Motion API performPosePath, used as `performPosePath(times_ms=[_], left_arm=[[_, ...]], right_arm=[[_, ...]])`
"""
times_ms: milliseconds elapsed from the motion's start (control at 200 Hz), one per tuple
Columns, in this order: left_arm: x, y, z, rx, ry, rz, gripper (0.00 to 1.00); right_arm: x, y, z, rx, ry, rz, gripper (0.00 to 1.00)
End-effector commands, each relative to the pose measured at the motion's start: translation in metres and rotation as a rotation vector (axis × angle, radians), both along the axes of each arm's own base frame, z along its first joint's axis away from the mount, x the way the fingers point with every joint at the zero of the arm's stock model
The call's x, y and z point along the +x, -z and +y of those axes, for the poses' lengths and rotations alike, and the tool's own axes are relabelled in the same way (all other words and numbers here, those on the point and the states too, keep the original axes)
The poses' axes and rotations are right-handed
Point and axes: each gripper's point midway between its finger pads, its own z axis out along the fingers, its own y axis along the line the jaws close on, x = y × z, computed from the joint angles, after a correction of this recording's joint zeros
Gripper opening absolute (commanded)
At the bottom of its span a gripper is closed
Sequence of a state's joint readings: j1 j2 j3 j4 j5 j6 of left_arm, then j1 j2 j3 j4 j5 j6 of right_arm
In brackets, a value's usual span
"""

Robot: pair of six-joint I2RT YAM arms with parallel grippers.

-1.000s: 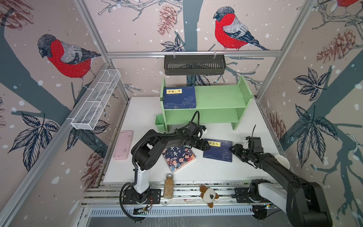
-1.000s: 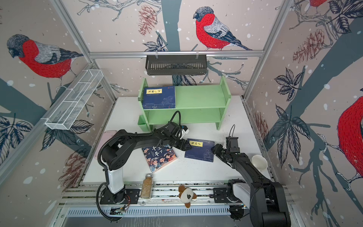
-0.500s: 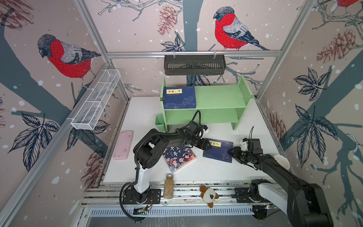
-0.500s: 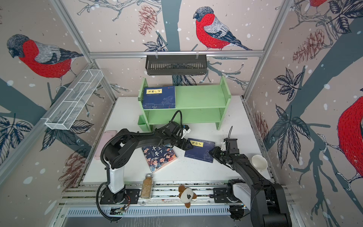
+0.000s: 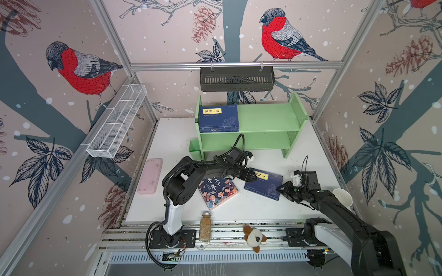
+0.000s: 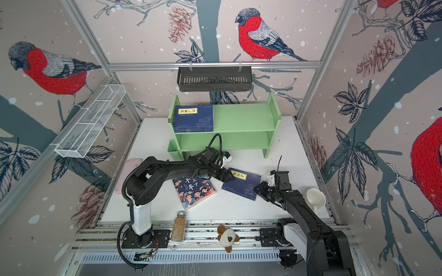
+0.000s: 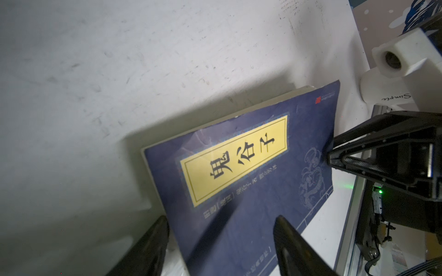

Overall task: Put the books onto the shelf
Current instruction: 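Slide the right gripper under the raised book edge and close on it, then lift the dark-blue book upright with the right gripper while the left gripper withdraws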

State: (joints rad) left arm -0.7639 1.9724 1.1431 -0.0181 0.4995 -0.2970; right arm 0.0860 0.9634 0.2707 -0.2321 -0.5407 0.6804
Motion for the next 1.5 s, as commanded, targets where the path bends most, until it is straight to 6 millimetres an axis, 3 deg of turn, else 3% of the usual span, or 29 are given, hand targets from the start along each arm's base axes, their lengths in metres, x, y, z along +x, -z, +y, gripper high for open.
performPosePath(times_ms=[0, 175, 460, 590, 985, 1250, 1496], left_arm=[[-0.017, 0.028, 0.025, 0.141, -0.013, 0.085, 0.71], [-0.020, 0.030, 0.025, 0.137, 0.004, 0.085, 0.71], [-0.020, 0.030, 0.026, 0.138, 0.004, 0.080, 0.71], [-0.020, 0.028, 0.025, 0.131, 0.008, 0.083, 0.71], [-0.029, 0.026, 0.016, 0.080, 0.047, 0.129, 0.71], [-0.030, 0.028, 0.018, 0.088, 0.047, 0.127, 0.71], [-0.030, 0.026, 0.017, 0.085, 0.048, 0.125, 0.71]], right_arm=[[0.003, -0.010, 0.008, 0.047, -0.032, -0.060, 0.30], [0.001, -0.008, 0.007, 0.050, -0.021, -0.071, 0.31], [-0.003, 0.012, -0.018, -0.077, 0.085, 0.016, 0.47], [-0.003, 0.017, -0.022, -0.088, 0.107, 0.035, 0.50], [0.004, 0.016, -0.004, 0.008, 0.034, 0.045, 0.50], [0.013, 0.000, 0.000, 0.039, 0.027, -0.041, 0.34], [0.017, -0.013, -0.001, 0.040, 0.024, -0.104, 0.10]])
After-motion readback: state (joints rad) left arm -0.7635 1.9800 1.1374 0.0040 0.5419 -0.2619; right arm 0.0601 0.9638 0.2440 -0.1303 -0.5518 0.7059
